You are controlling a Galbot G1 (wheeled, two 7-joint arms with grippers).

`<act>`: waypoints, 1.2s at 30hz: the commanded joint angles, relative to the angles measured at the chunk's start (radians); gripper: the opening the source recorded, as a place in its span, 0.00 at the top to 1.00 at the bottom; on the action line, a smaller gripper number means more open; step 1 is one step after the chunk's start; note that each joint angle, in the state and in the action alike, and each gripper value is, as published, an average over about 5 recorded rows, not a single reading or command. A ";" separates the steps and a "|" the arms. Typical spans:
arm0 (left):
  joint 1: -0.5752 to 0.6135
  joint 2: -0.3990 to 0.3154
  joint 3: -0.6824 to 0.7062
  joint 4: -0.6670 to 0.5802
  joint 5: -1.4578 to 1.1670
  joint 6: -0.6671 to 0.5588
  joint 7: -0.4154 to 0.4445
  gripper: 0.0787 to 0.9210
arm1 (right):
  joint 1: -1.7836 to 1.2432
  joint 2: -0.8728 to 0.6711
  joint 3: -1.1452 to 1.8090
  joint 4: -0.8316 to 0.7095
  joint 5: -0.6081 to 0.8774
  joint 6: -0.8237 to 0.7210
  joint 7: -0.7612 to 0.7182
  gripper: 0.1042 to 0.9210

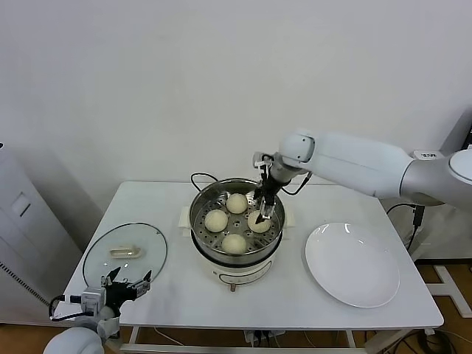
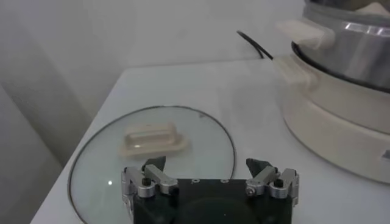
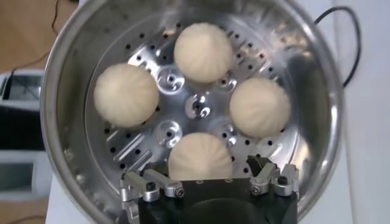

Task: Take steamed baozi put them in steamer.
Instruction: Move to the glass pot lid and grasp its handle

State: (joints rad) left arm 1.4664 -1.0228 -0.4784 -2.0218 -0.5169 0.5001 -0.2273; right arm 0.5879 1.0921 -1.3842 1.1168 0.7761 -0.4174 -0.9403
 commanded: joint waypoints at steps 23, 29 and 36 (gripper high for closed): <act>-0.064 -0.066 -0.031 -0.002 0.038 -0.005 -0.001 0.12 | -1.152 -0.391 1.523 0.263 -0.013 0.354 0.819 0.12; -0.053 -0.061 -0.043 0.003 0.116 -0.028 0.043 0.12 | -1.479 -0.251 1.833 0.374 -0.187 0.336 0.816 0.12; 0.007 -0.066 -0.081 0.009 0.374 -0.106 0.114 0.12 | -1.715 -0.064 2.048 0.466 -0.304 0.349 0.756 0.12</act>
State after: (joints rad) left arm 1.4316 -1.0824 -0.5319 -2.0164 -0.4005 0.4651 -0.1816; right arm -0.6737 0.8545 0.2165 1.4398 0.6561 -0.1073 -0.2335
